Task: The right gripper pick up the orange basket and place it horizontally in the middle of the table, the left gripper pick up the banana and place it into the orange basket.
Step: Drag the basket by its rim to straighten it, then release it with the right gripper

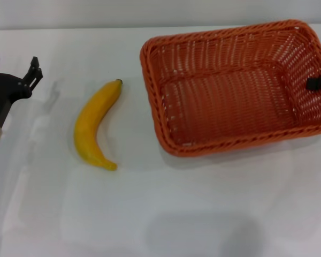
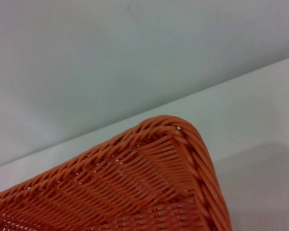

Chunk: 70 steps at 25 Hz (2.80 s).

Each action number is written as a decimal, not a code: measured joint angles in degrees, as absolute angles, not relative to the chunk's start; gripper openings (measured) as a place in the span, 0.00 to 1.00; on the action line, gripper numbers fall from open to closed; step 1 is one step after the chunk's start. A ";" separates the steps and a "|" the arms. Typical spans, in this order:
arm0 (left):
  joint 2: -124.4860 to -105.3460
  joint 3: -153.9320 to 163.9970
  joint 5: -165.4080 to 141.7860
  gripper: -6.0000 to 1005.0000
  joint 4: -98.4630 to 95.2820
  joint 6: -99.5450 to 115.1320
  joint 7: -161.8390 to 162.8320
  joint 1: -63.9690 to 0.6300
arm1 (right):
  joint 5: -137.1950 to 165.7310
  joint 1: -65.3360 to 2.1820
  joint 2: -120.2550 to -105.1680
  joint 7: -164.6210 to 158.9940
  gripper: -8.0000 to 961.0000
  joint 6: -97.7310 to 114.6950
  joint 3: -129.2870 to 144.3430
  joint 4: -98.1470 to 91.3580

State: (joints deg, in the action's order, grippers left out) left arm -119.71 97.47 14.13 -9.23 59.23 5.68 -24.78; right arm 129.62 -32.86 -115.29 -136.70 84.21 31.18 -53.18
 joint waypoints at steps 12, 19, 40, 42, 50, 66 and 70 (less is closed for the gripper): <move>-119.70 97.47 14.61 0.86 -9.29 59.23 5.54 -24.79 | 128.75 -32.07 -115.49 -136.76 0.13 82.48 32.14 -53.08; -119.71 97.47 14.60 0.86 -9.32 59.23 5.53 -24.85 | 128.57 -31.75 -115.43 -136.79 0.13 81.64 34.87 -53.46; -119.71 97.47 14.59 0.86 -9.23 59.24 5.53 -25.14 | 129.45 -31.22 -115.24 -137.81 0.13 79.28 40.17 -54.77; -119.71 97.47 14.59 0.86 -9.23 59.24 5.54 -25.14 | 129.45 -30.98 -115.26 -138.00 0.13 78.83 40.17 -54.77; -119.71 97.47 14.59 0.86 -9.18 59.24 5.53 -25.14 | 129.44 -30.52 -115.17 -138.16 0.15 77.88 40.16 -54.77; -119.61 97.47 14.59 0.85 -8.98 59.17 5.54 -25.32 | 127.04 -30.57 -115.04 -137.69 0.22 80.44 40.25 -54.82; -119.54 97.47 14.59 0.85 -8.99 59.15 5.54 -25.35 | 126.58 -30.81 -115.06 -137.65 0.24 81.13 40.25 -54.86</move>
